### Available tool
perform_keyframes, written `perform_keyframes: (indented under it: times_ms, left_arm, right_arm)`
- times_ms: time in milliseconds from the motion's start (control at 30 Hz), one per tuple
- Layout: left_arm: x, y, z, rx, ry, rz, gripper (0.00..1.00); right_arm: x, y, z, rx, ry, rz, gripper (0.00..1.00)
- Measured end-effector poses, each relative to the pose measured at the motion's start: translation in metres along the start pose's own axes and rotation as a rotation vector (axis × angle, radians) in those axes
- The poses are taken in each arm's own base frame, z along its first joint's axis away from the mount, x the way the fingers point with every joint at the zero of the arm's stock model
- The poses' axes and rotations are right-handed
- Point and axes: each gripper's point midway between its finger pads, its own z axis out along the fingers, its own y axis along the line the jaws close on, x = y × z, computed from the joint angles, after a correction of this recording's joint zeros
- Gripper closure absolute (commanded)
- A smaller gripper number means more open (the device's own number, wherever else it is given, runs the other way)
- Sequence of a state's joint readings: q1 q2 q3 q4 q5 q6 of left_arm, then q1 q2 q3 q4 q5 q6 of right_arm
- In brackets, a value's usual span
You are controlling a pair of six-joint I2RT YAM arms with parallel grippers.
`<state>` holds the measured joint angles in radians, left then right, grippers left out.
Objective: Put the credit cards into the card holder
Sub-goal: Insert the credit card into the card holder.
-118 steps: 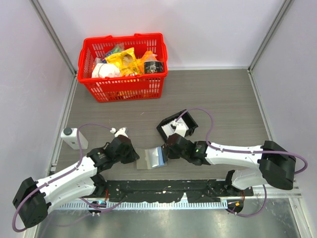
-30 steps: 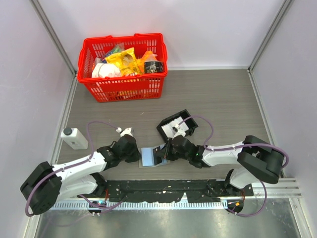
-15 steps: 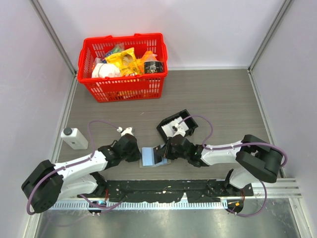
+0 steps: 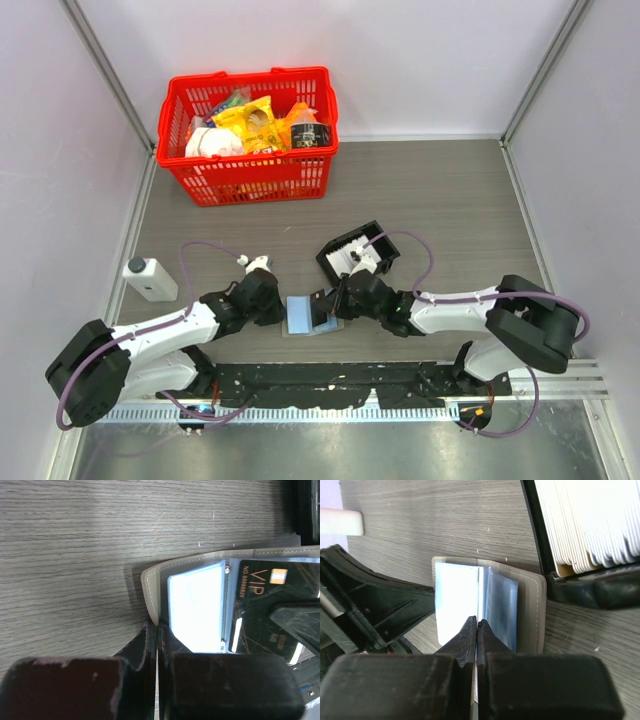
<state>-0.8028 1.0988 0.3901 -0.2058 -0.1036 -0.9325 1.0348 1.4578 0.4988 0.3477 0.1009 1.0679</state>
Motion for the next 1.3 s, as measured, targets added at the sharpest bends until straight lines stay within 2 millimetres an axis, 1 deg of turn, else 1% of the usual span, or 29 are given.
perform_keyframes:
  times_ms: [133,200,300,500,700,833,933,1033,1300]
  left_arm:
    - [0.0,0.0,0.0,0.0,0.0,0.0,1.0]
    - [0.0,0.0,0.0,0.0,0.0,0.0,1.0]
    - [0.0,0.0,0.0,0.0,0.0,0.0,1.0]
    - [0.0,0.0,0.0,0.0,0.0,0.0,1.0]
    - [0.0,0.0,0.0,0.0,0.0,-0.002,1.0]
    - [0.0,0.0,0.0,0.001,-0.001,-0.002,1.0]
    - [0.0,-0.001,0.001,0.001,-0.001,-0.002,1.0]
    - [0.0,-0.001,0.001,0.002,-0.002,-0.003,1.0]
    - [-0.001,-0.001,0.001,0.003,-0.002,-0.003,1.0]
  right_arm:
    - [-0.009,0.008,-0.007,-0.019,-0.031,0.0,0.99]
    - [-0.01,0.009,-0.007,-0.022,-0.035,-0.001,0.99]
    - [-0.007,0.005,-0.005,-0.01,-0.026,-0.005,0.99]
    - [0.005,-0.006,0.003,0.014,0.016,-0.008,0.99]
    - [0.005,-0.003,0.005,0.001,0.02,-0.005,0.99]
    - [0.0,-0.004,-0.002,0.017,0.0,-0.016,0.99]
    - [-0.009,0.005,-0.009,-0.004,-0.032,-0.017,0.99]
    - [-0.012,0.008,-0.011,-0.013,-0.042,-0.015,0.99]
    - [0.002,-0.005,0.0,0.018,0.011,-0.019,0.99]
